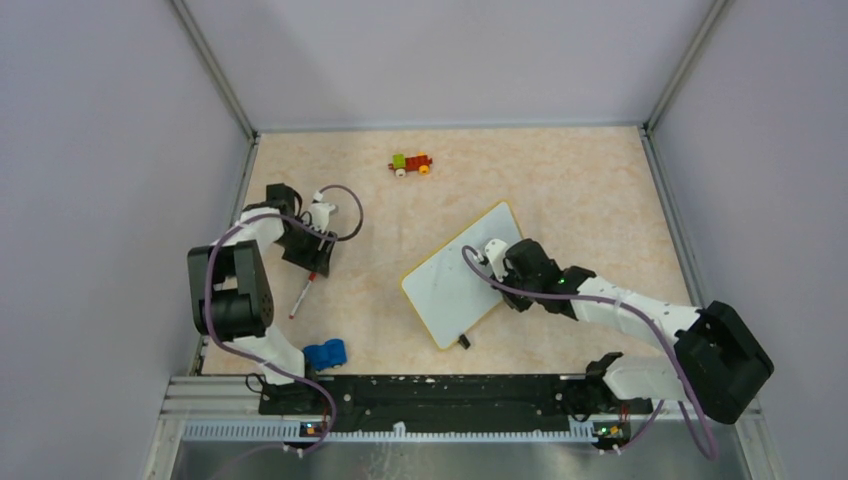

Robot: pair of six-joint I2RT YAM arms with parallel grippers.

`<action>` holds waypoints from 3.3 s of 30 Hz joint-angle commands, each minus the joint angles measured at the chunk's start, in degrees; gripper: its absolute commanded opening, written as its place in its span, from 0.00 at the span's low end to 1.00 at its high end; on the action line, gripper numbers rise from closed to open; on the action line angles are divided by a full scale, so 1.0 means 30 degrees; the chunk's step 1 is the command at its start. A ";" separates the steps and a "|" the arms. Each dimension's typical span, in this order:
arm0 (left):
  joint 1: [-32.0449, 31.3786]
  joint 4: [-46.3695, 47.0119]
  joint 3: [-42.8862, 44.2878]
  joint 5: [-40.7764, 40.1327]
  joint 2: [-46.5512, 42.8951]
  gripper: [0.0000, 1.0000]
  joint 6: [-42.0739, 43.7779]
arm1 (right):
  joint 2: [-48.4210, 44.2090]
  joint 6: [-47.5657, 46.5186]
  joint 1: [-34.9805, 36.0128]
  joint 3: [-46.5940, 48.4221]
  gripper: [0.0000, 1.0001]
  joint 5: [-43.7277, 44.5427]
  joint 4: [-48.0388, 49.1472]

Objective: Write a sentence on the whiteboard
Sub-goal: Adjust the whiteboard at the center of the board, then pick up the whiteboard marker from the center of the board, then pass from the left arm to the right

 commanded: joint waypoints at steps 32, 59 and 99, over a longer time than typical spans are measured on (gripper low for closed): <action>-0.1520 -0.2833 0.7370 0.1911 0.0575 0.00 -0.3751 | -0.3539 -0.2566 -0.2536 0.8124 0.81 -0.9569 -0.7368; -0.1756 1.6155 0.7496 1.1210 -0.7250 0.00 -2.5813 | 0.4112 0.9802 -0.1800 1.8622 0.77 -1.3934 0.3261; -0.1311 2.0384 0.4556 1.5119 -0.8154 0.64 -2.8408 | 0.6396 0.6455 0.0524 2.0899 0.00 -1.1873 -0.0097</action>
